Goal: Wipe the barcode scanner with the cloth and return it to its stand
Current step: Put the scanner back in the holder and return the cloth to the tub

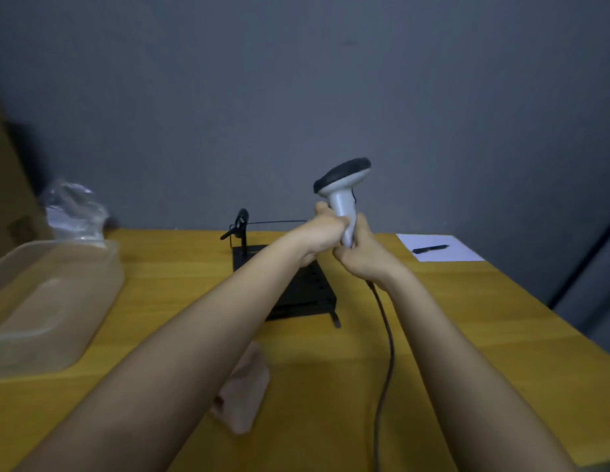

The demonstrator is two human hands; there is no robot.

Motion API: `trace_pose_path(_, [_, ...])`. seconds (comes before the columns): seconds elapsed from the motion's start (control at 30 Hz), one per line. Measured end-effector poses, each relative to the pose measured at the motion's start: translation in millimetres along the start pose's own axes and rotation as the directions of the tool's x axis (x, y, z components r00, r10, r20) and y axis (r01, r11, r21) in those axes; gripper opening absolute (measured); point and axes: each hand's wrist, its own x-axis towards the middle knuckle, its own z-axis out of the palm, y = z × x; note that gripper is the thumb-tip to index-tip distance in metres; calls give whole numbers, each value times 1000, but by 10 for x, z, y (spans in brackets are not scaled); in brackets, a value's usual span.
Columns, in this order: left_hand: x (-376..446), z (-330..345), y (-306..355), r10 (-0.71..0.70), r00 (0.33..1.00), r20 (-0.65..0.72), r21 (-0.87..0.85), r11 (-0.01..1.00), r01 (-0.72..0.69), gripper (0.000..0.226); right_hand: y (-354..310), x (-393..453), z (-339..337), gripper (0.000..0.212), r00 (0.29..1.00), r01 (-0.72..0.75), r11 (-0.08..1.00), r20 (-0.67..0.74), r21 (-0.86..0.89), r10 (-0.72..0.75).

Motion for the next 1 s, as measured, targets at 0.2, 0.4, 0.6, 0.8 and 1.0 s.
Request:
trace_pose_path(0.2, [522,-170,-146,95,994,-60,-63,993,-98,34,237,642,-14,30,967,-4,983,-250,185,51])
trace_pose_path(0.4, [1159,-215,-629,-28,975,-218,32,999,36,49,513,852,99,37,964,10,781,-215,624,159])
trace_pose_path(0.6, [1526,-226,-823,-151,974,-168,-41,988,146,85,652,1012,200,38,964,6,753,-203,658,170])
trace_pose_path(0.8, [1706,-182,-975,-114,992,-57,-41,993,112,80,616,1117,202,46,961,16,828,-238,560,143])
trace_pose_path(1.0, [1810,-34,-1128,-80,986,-146,-64,995,71,72,555,1141,236,44,945,63,864,-307,499,108])
